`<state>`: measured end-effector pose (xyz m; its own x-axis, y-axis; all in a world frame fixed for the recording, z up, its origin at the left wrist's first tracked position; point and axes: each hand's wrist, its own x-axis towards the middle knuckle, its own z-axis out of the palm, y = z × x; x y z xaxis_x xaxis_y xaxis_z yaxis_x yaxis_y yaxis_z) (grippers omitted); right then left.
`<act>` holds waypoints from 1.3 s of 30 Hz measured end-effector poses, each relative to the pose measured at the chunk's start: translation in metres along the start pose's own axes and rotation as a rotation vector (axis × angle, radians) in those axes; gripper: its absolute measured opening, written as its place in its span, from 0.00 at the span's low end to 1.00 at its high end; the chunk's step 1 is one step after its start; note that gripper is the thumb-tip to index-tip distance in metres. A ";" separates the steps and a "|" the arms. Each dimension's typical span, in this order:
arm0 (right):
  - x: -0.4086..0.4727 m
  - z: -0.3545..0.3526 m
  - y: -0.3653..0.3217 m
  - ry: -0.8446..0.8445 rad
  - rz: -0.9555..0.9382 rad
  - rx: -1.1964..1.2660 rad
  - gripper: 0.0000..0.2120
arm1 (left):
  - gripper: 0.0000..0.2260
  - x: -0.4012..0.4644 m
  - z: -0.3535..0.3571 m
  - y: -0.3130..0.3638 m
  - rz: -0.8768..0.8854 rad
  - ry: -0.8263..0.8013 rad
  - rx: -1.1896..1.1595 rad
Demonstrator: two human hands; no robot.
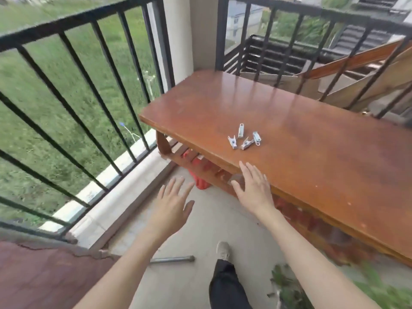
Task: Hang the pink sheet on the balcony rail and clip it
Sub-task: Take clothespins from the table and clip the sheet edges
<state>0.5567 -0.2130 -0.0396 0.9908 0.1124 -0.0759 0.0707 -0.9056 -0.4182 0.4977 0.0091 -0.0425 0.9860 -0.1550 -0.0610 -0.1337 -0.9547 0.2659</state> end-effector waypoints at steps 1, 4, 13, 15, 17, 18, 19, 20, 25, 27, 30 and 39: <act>0.019 -0.005 0.012 -0.013 0.010 0.005 0.28 | 0.22 0.025 0.002 0.009 0.008 -0.022 0.004; 0.069 -0.020 0.041 -0.044 0.032 0.002 0.28 | 0.24 0.094 0.006 0.033 0.036 -0.062 0.010; 0.196 -0.006 0.114 -0.162 0.172 0.015 0.25 | 0.22 0.243 0.058 0.053 0.011 -0.175 -0.014; 0.211 0.002 0.126 -0.163 0.227 0.053 0.24 | 0.23 0.261 0.077 0.054 0.011 -0.247 -0.002; 0.225 0.008 0.135 -0.139 0.284 0.081 0.23 | 0.24 0.275 0.092 0.056 0.006 -0.306 0.046; 0.231 0.011 0.138 -0.127 0.309 0.094 0.23 | 0.24 0.282 0.099 0.058 0.002 -0.322 0.063; 0.237 0.015 0.140 -0.123 0.336 0.113 0.23 | 0.24 0.286 0.107 0.058 -0.008 -0.334 0.069; 0.243 0.019 0.142 -0.119 0.363 0.138 0.22 | 0.25 0.290 0.113 0.058 -0.025 -0.346 0.066; 0.265 0.037 0.145 -0.081 0.448 0.231 0.17 | 0.29 0.285 0.130 0.053 -0.069 -0.365 0.017; 0.269 0.039 0.145 -0.078 0.466 0.237 0.14 | 0.30 0.283 0.130 0.051 -0.067 -0.346 0.001; 0.272 0.037 0.147 -0.082 0.523 0.289 0.11 | 0.30 0.285 0.126 0.053 -0.070 -0.354 -0.006; 0.257 0.021 0.139 -0.041 0.546 0.388 0.08 | 0.29 0.286 0.118 0.051 -0.081 -0.398 -0.091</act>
<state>0.8185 -0.3016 -0.1362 0.8667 -0.2977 -0.4002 -0.4938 -0.6252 -0.6044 0.7609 -0.1142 -0.1600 0.8753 -0.1833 -0.4474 -0.0304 -0.9444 0.3275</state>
